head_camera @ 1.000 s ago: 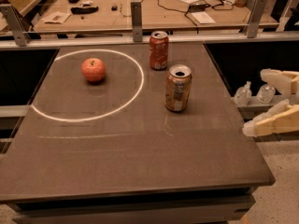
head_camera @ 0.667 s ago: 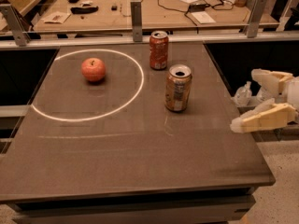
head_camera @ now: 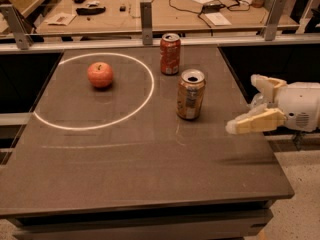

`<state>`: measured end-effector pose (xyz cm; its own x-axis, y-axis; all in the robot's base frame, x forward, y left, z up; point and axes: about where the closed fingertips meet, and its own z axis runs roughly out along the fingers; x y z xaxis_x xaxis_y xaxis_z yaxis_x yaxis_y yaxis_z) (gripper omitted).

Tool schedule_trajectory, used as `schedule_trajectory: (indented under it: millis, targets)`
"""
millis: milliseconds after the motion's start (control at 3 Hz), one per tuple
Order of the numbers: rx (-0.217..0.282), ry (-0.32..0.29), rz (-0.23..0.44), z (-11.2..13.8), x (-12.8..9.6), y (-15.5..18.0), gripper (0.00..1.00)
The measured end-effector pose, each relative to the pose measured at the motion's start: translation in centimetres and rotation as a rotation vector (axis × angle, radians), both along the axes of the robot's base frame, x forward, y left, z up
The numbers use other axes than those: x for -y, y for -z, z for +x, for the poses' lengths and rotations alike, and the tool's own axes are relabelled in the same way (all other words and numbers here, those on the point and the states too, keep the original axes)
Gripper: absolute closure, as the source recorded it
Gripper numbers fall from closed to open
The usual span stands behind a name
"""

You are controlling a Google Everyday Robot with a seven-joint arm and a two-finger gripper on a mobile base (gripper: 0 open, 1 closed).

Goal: Move orange can near apple

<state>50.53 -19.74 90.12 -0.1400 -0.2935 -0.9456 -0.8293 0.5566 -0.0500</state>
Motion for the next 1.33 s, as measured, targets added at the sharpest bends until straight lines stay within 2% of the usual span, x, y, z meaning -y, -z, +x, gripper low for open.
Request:
schedule_trajectory:
  millis: [667, 1333]
  targets:
    - [-0.029, -0.003, 0.049, 2.6, -1.9, 2.1, 0.00]
    - [-0.054, -0.060, 0.102, 4.0, -5.8, 3.1, 0.00]
